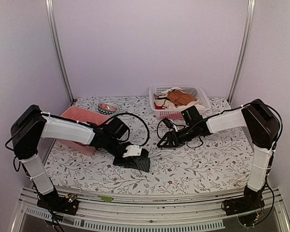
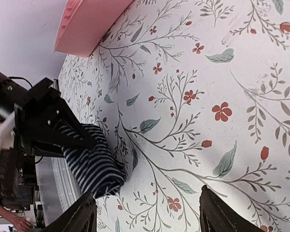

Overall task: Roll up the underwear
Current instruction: Pick up the underwear from the center of the board, then place the underwear in the storage box.

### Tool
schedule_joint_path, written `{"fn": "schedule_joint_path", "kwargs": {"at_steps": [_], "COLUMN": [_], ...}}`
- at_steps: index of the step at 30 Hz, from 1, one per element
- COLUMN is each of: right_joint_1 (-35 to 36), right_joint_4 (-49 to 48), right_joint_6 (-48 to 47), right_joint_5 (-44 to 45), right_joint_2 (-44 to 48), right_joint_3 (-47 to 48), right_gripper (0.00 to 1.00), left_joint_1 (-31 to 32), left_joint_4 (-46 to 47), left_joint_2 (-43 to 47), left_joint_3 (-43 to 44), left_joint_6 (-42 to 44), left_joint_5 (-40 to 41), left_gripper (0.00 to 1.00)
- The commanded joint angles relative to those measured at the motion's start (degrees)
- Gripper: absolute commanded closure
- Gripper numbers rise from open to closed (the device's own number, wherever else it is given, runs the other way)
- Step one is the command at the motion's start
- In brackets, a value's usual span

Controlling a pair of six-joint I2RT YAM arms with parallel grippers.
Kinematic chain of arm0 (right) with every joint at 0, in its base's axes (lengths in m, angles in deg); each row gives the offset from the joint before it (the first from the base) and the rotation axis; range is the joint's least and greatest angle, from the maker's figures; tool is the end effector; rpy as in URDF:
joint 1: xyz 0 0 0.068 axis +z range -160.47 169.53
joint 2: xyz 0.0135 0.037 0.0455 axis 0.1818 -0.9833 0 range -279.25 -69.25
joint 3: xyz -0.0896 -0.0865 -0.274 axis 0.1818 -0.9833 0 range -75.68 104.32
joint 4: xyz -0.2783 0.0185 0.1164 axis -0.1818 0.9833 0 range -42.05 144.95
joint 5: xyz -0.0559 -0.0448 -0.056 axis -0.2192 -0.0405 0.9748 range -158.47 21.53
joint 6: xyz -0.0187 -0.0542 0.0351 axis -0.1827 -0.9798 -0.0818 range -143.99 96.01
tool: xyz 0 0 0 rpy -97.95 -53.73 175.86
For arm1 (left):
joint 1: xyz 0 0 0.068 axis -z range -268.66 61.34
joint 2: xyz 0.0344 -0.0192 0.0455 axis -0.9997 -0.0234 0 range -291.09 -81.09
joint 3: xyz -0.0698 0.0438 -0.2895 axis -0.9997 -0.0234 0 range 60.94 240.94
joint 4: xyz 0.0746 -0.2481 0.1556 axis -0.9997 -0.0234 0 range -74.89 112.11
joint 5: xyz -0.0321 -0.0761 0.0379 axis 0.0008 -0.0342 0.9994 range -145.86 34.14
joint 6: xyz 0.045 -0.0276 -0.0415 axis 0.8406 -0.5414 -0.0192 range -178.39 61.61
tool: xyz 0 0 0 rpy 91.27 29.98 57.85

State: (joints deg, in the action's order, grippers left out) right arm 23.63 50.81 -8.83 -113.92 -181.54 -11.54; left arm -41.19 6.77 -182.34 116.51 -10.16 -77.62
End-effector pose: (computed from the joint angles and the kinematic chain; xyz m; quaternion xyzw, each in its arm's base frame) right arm 0.3415 0.2775 0.1233 -0.2702 0.8364 0.4594 0.1280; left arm 0.2432 -0.2944 0.1285 0.7366 0.6030 -0.1811 0.2469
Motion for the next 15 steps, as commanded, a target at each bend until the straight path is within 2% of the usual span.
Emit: {"fn": "schedule_joint_path", "kwargs": {"at_steps": [1,5,9,12,15], "right_joint_1": [0.4,0.4,0.3,0.3,0.3], "right_joint_4": [1.7,1.9,2.6,3.6,4.0], "right_joint_6": [0.1,0.8,1.0,0.9,0.8], "right_joint_5": [6.6,8.1,8.7,10.1,12.4], "right_joint_2": [4.4,6.0,7.4,8.4,9.4], "right_joint_3": [-1.8,-2.4,-2.2,-1.6,-1.6], "right_gripper": [0.27,0.26,0.20,0.13,0.11], "left_joint_1": [-7.7,-15.8,-25.3,-32.4,-37.1], "left_joint_4": [-11.9,-14.8,-15.2,-14.9,-10.9], "left_joint_2": [3.1,5.5,10.0,13.9,18.6], "left_joint_3": [7.8,12.9,14.7,14.9,11.8], "left_joint_6": [-11.7,-18.9,-23.5,-25.4,-25.3], "left_joint_5": [-11.3,-16.4,-15.4,-9.8,2.8], "left_gripper": [1.00,1.00,1.00,1.00,1.00]}}
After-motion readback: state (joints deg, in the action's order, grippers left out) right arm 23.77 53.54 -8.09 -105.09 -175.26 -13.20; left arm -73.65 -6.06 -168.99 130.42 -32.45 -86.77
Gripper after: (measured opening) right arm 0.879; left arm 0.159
